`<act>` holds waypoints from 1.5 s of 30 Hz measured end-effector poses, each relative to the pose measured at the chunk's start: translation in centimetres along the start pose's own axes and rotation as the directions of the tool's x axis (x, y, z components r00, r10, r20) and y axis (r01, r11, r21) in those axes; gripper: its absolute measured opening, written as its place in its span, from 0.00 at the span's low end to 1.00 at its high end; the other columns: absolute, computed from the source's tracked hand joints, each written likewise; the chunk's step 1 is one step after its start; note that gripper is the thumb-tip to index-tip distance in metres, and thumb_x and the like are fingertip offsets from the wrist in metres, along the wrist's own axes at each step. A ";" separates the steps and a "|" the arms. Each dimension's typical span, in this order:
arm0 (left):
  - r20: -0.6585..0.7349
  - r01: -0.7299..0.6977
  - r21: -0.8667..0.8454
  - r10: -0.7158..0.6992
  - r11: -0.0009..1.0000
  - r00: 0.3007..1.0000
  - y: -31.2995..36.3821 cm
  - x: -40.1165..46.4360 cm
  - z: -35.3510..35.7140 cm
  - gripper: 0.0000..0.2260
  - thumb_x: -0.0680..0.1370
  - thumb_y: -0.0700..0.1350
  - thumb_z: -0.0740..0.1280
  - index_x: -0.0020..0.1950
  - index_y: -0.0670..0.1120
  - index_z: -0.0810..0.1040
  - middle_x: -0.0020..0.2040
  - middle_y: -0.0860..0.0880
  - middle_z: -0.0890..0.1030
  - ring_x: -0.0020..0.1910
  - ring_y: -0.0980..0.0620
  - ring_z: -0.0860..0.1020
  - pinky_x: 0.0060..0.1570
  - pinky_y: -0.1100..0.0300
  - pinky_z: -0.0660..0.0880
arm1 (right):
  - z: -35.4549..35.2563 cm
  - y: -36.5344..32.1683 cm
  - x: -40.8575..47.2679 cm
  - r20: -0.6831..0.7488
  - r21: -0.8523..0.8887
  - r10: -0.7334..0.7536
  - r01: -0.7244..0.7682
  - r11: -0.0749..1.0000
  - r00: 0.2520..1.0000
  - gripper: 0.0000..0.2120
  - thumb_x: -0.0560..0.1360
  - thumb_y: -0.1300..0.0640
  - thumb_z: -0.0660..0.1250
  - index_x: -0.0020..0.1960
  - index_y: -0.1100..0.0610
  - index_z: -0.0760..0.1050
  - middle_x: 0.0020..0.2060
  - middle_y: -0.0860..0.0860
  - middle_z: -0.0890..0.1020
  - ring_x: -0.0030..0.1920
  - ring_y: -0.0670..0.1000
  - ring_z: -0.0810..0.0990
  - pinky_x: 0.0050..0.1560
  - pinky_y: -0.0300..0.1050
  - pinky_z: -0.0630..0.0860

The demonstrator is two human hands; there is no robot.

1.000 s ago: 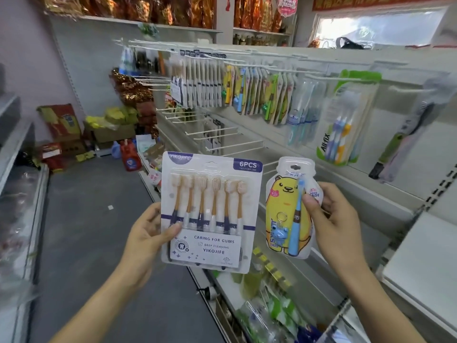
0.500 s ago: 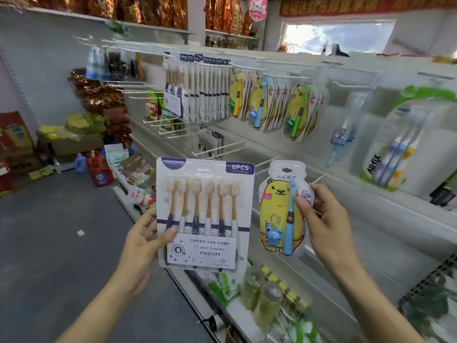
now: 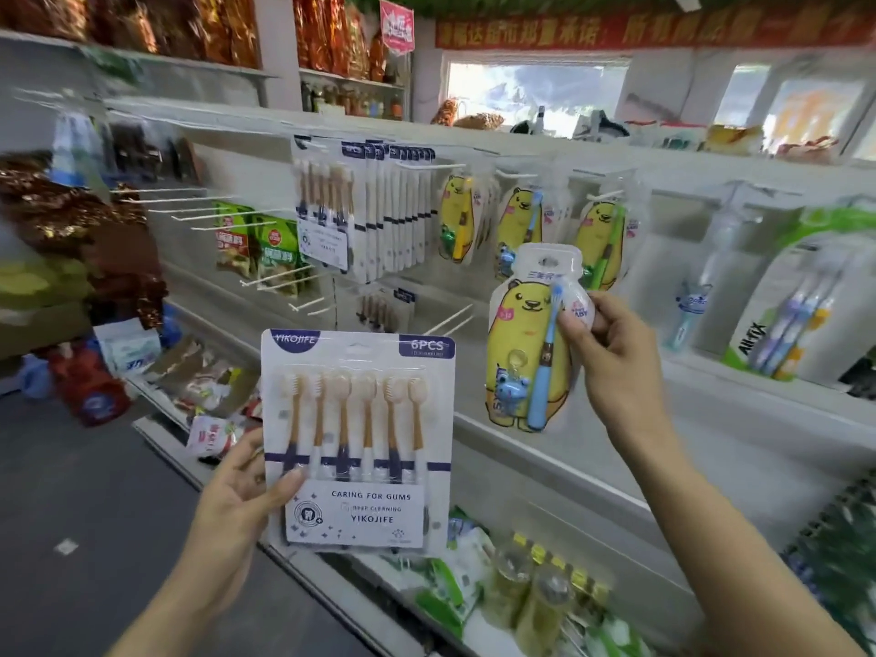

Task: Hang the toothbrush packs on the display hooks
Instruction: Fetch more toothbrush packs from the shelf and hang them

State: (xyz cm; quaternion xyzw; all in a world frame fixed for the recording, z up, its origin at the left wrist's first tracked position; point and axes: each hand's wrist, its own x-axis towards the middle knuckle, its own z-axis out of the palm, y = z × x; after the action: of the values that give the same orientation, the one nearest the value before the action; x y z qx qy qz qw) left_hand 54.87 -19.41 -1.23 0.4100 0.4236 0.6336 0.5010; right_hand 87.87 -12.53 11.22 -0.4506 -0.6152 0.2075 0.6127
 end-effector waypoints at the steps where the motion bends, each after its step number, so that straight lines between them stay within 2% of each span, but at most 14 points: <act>1: 0.004 0.010 -0.011 -0.010 1.000 1.000 -0.1 0.5 -0.4 0.28 0.68 0.36 0.74 0.68 0.44 0.73 0.60 0.40 0.82 0.57 0.42 0.82 0.52 0.49 0.82 | 0.6 -0.4 0.7 -0.004 0.015 -0.005 0.005 1.000 1.000 0.05 0.81 0.61 0.66 0.53 0.53 0.78 0.44 0.56 0.86 0.43 0.53 0.84 0.44 0.50 0.80; 4: 0.025 0.034 -0.007 -0.034 0.999 0.999 -0.4 2.2 -1.4 0.28 0.68 0.32 0.70 0.68 0.44 0.73 0.59 0.41 0.83 0.57 0.40 0.82 0.50 0.49 0.82 | 2.5 -0.8 3.1 -0.018 0.026 -0.005 0.005 1.000 1.000 0.05 0.81 0.61 0.66 0.54 0.53 0.78 0.44 0.52 0.86 0.45 0.49 0.86 0.44 0.43 0.81; 7: 0.038 0.032 -0.006 -0.032 0.999 0.999 -0.3 4.3 -2.2 0.32 0.64 0.37 0.74 0.68 0.44 0.73 0.58 0.41 0.83 0.56 0.41 0.83 0.46 0.53 0.83 | 3.8 -0.4 5.4 -0.048 0.033 -0.004 0.005 0.999 0.999 0.05 0.80 0.58 0.67 0.54 0.52 0.79 0.47 0.58 0.86 0.49 0.60 0.85 0.51 0.60 0.82; 9: 0.033 0.020 -0.015 -0.019 1.000 0.999 -0.3 6.0 -2.4 0.32 0.63 0.37 0.74 0.67 0.43 0.74 0.58 0.40 0.83 0.54 0.42 0.84 0.44 0.53 0.83 | 4.4 0.1 6.9 -0.062 0.046 -0.006 0.009 0.999 0.998 0.06 0.79 0.58 0.67 0.55 0.54 0.80 0.47 0.60 0.86 0.49 0.62 0.85 0.52 0.65 0.81; 12: 0.052 0.009 -0.038 -0.007 0.999 0.999 -0.2 8.6 -2.5 0.28 0.67 0.31 0.69 0.67 0.44 0.74 0.57 0.41 0.84 0.51 0.44 0.84 0.43 0.55 0.83 | 5.5 0.7 8.8 -0.063 0.047 -0.023 0.026 0.999 0.998 0.07 0.80 0.60 0.66 0.57 0.56 0.80 0.46 0.55 0.87 0.48 0.56 0.86 0.51 0.61 0.82; 17: 0.049 -0.015 -0.041 0.017 0.999 0.999 0.1 12.7 -2.7 0.26 0.67 0.31 0.67 0.64 0.45 0.76 0.55 0.42 0.85 0.49 0.46 0.85 0.45 0.56 0.83 | 7.3 0.9 11.5 -0.086 0.030 -0.120 0.123 0.992 0.989 0.08 0.81 0.60 0.66 0.52 0.47 0.79 0.43 0.47 0.87 0.46 0.51 0.86 0.50 0.57 0.83; 22: 0.067 -0.016 -0.043 0.019 0.999 0.998 -0.7 16.2 -3.1 0.26 0.68 0.30 0.67 0.65 0.43 0.75 0.58 0.40 0.83 0.54 0.41 0.83 0.48 0.52 0.83 | 8.4 2.3 12.9 -0.114 0.010 -0.172 0.175 0.985 0.978 0.06 0.81 0.57 0.66 0.53 0.47 0.79 0.44 0.54 0.86 0.46 0.57 0.85 0.50 0.63 0.82; 25: 0.080 0.004 -0.043 0.000 0.999 0.997 -1.5 17.5 -3.2 0.26 0.68 0.28 0.66 0.66 0.41 0.74 0.56 0.39 0.83 0.51 0.44 0.84 0.46 0.55 0.83 | 8.6 2.9 12.9 -0.153 0.016 -0.197 0.202 0.979 0.968 0.06 0.80 0.57 0.67 0.52 0.46 0.80 0.42 0.58 0.85 0.43 0.52 0.83 0.46 0.59 0.82; 28: 0.095 0.027 -0.038 -0.023 0.999 0.995 -2.3 18.5 -3.3 0.26 0.67 0.28 0.66 0.65 0.40 0.75 0.56 0.38 0.83 0.51 0.44 0.84 0.48 0.54 0.83 | 8.5 3.3 13.3 -0.189 0.059 -0.166 0.180 0.982 0.968 0.07 0.80 0.60 0.67 0.51 0.49 0.80 0.38 0.48 0.86 0.40 0.46 0.84 0.41 0.44 0.81; 31: 0.120 0.053 -0.030 -0.049 0.998 0.991 -2.8 19.1 -3.1 0.24 0.67 0.27 0.66 0.61 0.43 0.76 0.53 0.41 0.85 0.48 0.47 0.85 0.45 0.57 0.83 | 8.5 3.7 14.1 -0.206 0.024 -0.134 0.142 0.990 0.969 0.06 0.80 0.61 0.67 0.51 0.51 0.80 0.36 0.46 0.86 0.38 0.46 0.83 0.39 0.40 0.79; 34: 0.163 0.097 -0.017 -0.093 0.995 0.982 -3.0 19.7 -2.8 0.23 0.72 0.21 0.62 0.58 0.45 0.77 0.47 0.45 0.87 0.42 0.51 0.85 0.40 0.60 0.83 | 8.6 4.5 15.3 -0.237 -0.001 -0.098 0.101 0.995 0.967 0.04 0.79 0.60 0.68 0.52 0.55 0.80 0.39 0.51 0.86 0.40 0.50 0.83 0.43 0.45 0.80; 37: 0.201 0.133 -0.025 -0.126 0.991 0.971 -3.3 20.8 -3.2 0.24 0.70 0.22 0.63 0.58 0.44 0.77 0.47 0.44 0.86 0.42 0.50 0.85 0.39 0.61 0.82 | 8.8 5.7 16.8 -0.276 -0.024 -0.052 0.048 0.999 0.960 0.09 0.79 0.60 0.67 0.57 0.61 0.79 0.46 0.56 0.86 0.45 0.53 0.84 0.47 0.48 0.81; 41: 0.239 0.172 -0.039 -0.158 0.984 0.958 -3.3 22.3 -4.5 0.24 0.67 0.24 0.65 0.58 0.44 0.77 0.48 0.43 0.86 0.43 0.49 0.86 0.38 0.60 0.82 | 8.7 7.5 19.0 -0.349 -0.074 0.024 -0.053 0.996 0.937 0.10 0.78 0.59 0.67 0.58 0.61 0.78 0.43 0.49 0.87 0.46 0.52 0.85 0.48 0.50 0.82; 45: 0.292 0.211 -0.028 -0.194 0.977 0.936 -3.0 24.1 -6.7 0.23 0.68 0.24 0.66 0.58 0.43 0.77 0.48 0.41 0.86 0.42 0.47 0.86 0.38 0.59 0.83 | 9.1 8.2 20.8 -0.418 -0.127 0.052 -0.115 0.985 0.907 0.12 0.79 0.58 0.67 0.60 0.63 0.77 0.47 0.54 0.86 0.49 0.54 0.86 0.51 0.54 0.83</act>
State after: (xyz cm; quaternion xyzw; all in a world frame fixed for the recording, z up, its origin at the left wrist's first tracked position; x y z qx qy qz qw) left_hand 45.52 3.88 -3.79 0.4373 0.3673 0.5243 0.6316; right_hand 85.02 11.11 14.91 -0.5546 -0.4657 0.0874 0.6840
